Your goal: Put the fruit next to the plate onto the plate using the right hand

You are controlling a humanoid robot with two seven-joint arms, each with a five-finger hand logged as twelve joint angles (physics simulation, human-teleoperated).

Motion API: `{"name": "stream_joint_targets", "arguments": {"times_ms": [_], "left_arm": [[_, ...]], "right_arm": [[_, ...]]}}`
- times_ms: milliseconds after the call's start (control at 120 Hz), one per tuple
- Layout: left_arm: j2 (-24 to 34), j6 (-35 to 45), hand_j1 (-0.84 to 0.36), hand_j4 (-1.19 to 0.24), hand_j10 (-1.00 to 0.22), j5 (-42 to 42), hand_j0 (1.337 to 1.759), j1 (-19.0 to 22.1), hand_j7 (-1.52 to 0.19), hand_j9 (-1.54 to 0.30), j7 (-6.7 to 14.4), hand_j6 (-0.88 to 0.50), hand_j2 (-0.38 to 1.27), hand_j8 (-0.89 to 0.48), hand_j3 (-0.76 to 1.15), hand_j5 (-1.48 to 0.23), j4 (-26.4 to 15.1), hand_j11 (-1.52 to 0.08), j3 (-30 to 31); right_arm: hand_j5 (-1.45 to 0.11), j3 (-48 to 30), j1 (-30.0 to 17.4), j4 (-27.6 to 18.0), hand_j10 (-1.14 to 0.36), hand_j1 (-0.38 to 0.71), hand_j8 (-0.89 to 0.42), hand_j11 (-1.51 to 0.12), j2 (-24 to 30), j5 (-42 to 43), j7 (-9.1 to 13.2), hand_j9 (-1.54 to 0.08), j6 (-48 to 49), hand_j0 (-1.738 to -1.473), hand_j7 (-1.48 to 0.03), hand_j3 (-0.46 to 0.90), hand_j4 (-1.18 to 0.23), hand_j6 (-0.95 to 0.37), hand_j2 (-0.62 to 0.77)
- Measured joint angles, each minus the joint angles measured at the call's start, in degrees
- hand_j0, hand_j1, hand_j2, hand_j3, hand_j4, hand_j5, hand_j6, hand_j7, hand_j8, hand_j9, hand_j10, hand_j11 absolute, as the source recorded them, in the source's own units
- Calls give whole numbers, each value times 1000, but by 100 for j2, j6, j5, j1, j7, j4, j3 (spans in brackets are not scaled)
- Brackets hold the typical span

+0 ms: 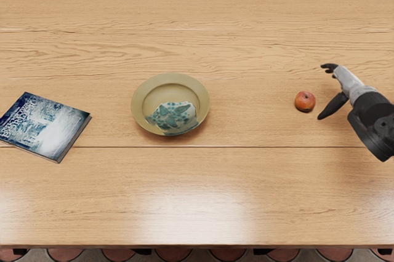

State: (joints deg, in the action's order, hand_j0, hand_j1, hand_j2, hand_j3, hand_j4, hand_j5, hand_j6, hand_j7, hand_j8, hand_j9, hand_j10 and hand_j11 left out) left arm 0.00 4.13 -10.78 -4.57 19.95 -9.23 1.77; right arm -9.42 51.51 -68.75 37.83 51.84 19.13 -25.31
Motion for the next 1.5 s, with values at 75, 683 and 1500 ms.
{"name": "stream_joint_targets", "arguments": {"times_ms": [75, 683, 1500], "left_arm": [[0, 0, 327, -19, -19, 1, 1658, 0, -24, -24, 0, -20, 4, -20, 0, -25, 0, -24, -2], [0, 0, 327, -19, -19, 3, 1658, 88, -24, -24, 0, -20, 4, -20, 0, -25, 0, -24, -28], [0, 0, 327, -19, -19, 4, 1658, 167, -24, -24, 0, -20, 4, -20, 0, -25, 0, -24, -38]], "right_arm": [[-226, 34, 5, 22, -176, -143, -177, -225, -33, 3, -5, -225, -54, -1658, -225, 0, -176, -178, -31], [-439, 158, 86, 88, -340, 54, -341, -439, -390, 1, -3, -439, -2, -1658, -439, 0, -340, -341, -64], [-810, 466, 304, -110, -554, 270, -409, -827, -392, 18, 26, -823, 129, -1654, -817, 0, -637, -590, 119]]}}
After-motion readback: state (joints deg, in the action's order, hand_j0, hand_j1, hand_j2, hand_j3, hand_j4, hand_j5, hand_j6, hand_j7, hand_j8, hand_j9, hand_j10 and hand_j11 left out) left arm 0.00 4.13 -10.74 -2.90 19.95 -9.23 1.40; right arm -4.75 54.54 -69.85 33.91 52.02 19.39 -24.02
